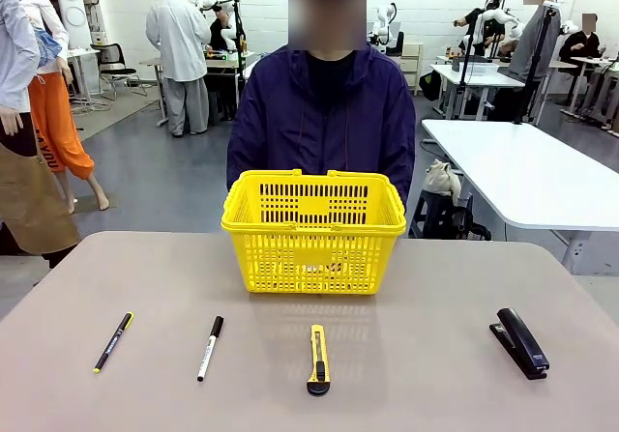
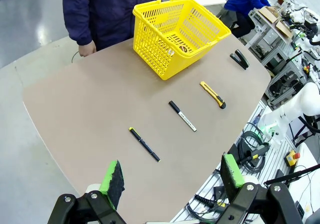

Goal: Place the items the person wants into the basket.
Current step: Pick up the item the person points to and place it in the Market Basket.

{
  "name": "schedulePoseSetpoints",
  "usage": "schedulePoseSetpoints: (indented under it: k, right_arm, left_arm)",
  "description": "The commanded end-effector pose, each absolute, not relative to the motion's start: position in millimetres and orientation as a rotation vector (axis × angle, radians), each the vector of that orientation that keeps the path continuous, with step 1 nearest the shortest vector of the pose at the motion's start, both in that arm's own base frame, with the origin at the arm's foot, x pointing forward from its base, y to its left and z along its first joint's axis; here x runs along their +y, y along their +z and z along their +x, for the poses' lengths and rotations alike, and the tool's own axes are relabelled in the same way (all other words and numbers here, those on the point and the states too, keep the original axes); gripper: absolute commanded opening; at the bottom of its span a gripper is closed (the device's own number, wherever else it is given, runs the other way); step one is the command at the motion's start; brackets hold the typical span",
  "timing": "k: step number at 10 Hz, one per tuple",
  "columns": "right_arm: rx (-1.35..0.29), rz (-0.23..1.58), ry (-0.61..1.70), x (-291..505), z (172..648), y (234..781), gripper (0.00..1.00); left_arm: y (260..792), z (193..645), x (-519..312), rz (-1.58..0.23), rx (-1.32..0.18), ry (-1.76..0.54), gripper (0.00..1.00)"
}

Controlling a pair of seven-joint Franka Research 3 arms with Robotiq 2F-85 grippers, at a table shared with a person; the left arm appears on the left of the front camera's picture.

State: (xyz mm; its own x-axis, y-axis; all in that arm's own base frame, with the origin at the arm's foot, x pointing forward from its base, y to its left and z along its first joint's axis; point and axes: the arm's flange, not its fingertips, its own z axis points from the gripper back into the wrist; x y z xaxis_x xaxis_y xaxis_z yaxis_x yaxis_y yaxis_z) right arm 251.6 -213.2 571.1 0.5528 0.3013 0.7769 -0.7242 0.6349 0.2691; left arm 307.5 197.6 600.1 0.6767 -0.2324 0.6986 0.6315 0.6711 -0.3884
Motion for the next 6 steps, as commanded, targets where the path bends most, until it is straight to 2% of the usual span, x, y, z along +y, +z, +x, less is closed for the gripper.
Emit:
schedulePoseSetpoints:
  k: [1, 6]
  right_arm:
    - [-0.756, 0.624, 0.666, -214.6, 251.2, 571.1, 1.0]
    - [-0.756, 0.624, 0.666, -214.6, 251.2, 571.1, 1.0]
  left_arm:
    - [600.0, 306.5, 198.7, -0.677, -0.672, -0.543, 1.0]
    - [600.0, 306.5, 198.7, -0.677, -0.672, -0.543, 1.0]
